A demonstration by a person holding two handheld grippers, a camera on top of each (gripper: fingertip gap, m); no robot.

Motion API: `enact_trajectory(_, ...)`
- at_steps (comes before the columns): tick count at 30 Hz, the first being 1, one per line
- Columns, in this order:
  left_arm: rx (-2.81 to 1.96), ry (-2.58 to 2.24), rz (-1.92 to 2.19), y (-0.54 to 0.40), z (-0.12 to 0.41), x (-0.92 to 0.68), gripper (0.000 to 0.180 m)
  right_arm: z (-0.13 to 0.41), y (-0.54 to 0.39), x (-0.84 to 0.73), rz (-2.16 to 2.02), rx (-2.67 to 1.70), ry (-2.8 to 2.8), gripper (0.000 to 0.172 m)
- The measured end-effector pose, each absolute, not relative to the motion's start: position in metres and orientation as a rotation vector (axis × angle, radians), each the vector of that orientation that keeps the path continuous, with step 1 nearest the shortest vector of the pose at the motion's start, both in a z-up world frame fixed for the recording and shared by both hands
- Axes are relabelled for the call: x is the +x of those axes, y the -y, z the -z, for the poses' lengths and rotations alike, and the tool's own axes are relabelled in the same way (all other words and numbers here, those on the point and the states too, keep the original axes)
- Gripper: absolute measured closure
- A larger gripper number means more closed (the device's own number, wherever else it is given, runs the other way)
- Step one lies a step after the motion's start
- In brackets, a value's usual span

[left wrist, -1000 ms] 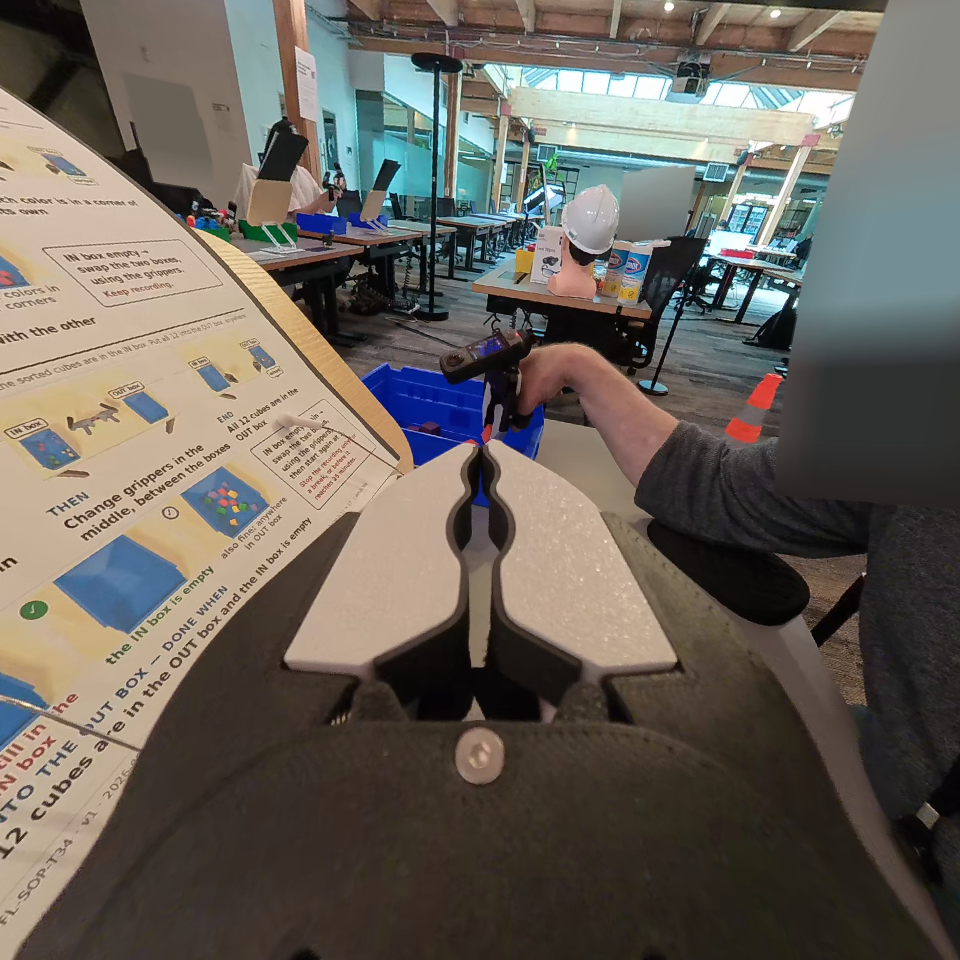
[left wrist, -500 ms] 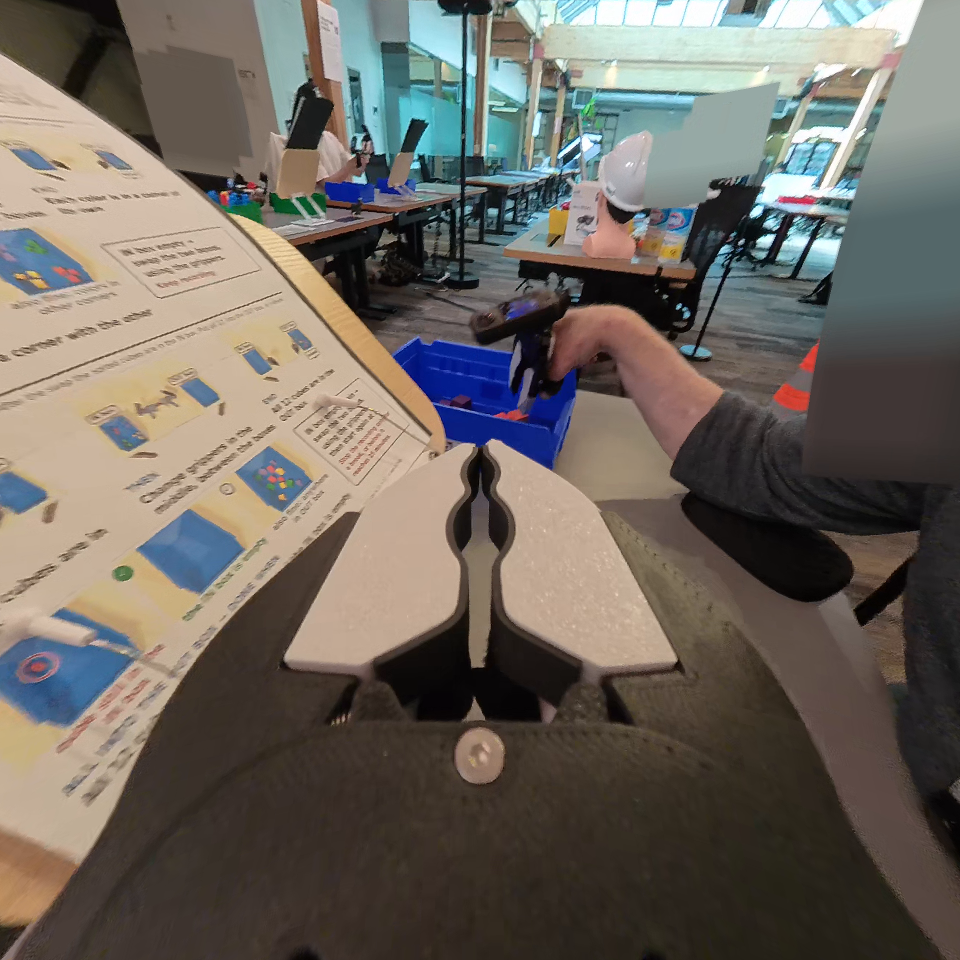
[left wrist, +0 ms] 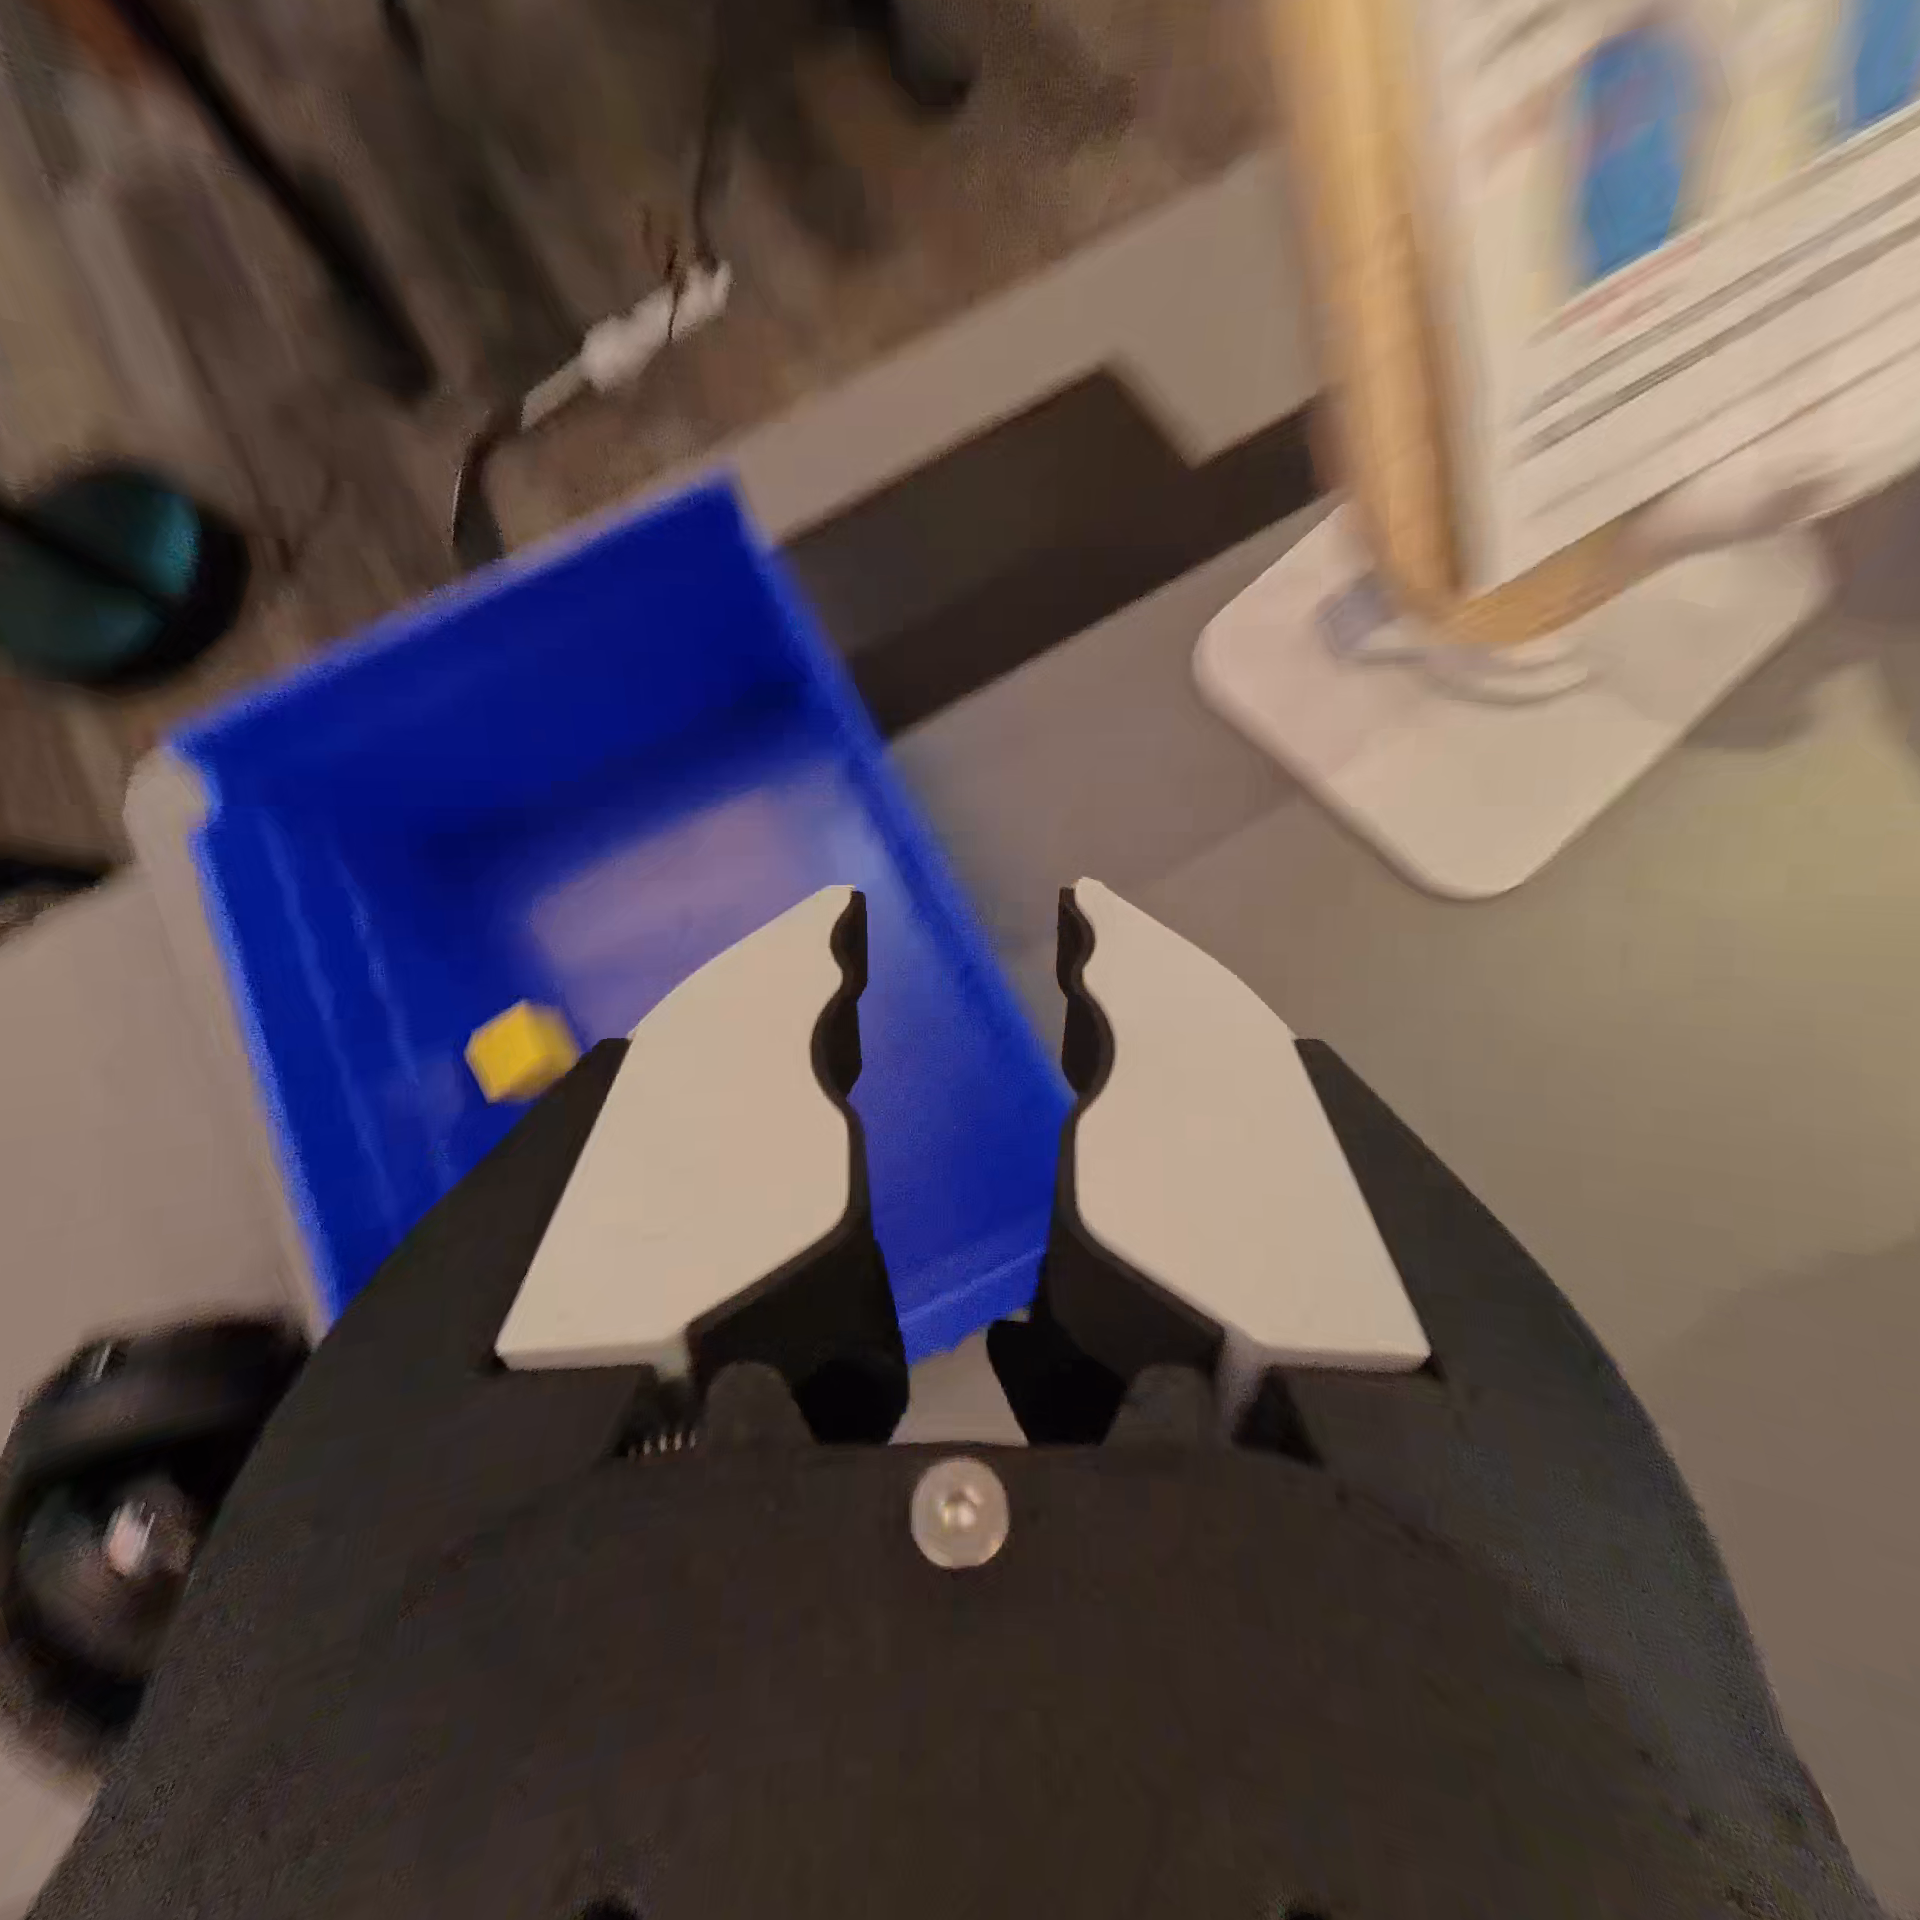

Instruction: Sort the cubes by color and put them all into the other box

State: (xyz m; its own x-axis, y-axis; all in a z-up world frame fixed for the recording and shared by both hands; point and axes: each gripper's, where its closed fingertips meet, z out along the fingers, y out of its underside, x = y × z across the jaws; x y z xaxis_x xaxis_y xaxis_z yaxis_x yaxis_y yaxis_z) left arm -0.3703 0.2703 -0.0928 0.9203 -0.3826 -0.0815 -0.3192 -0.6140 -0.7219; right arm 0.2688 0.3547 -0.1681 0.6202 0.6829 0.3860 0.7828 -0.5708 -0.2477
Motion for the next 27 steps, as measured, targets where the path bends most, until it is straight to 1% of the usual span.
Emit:
enact_trajectory(3, -2.481, -0.37, -0.086, -0.265, 0.135, -0.432, 0.146, 0.17, -0.353, 0.26, 0.331, -2.441, 1.207, 0.136)
enact_trajectory(4, -2.552, -0.378, -0.089, -0.259, 0.151, -0.443, 0.146, 0.171, -0.353, 0.258, 0.326, -2.435, 1.221, 0.136)
enact_trajectory(8, -2.75, -0.537, -0.148, -0.234, 0.203, -0.477, 0.15, 0.175, -0.351, 0.246, 0.297, -2.421, 1.279, 0.136)
enact_trajectory(10, -2.792, -0.569, -0.156, -0.23, 0.219, -0.488, 0.146, 0.177, -0.35, 0.241, 0.292, -2.412, 1.306, 0.136)
enact_trajectory(12, -2.818, -0.528, -0.158, -0.23, 0.228, -0.497, 0.136, 0.179, -0.35, 0.237, 0.288, -2.403, 1.327, 0.136)
enact_trajectory(15, -2.865, -0.458, -0.046, -0.228, 0.239, -0.493, 0.144, 0.18, -0.35, 0.233, 0.282, -2.399, 1.344, 0.136)
enact_trajectory(19, -2.909, -0.324, 0.037, -0.229, 0.249, -0.493, 0.146, 0.183, -0.349, 0.23, 0.278, -2.4, 1.365, 0.136)
enact_trajectory(27, -2.924, -0.14, 0.153, -0.225, 0.259, -0.503, 0.143, 0.182, -0.348, 0.227, 0.273, -2.391, 1.374, 0.136)
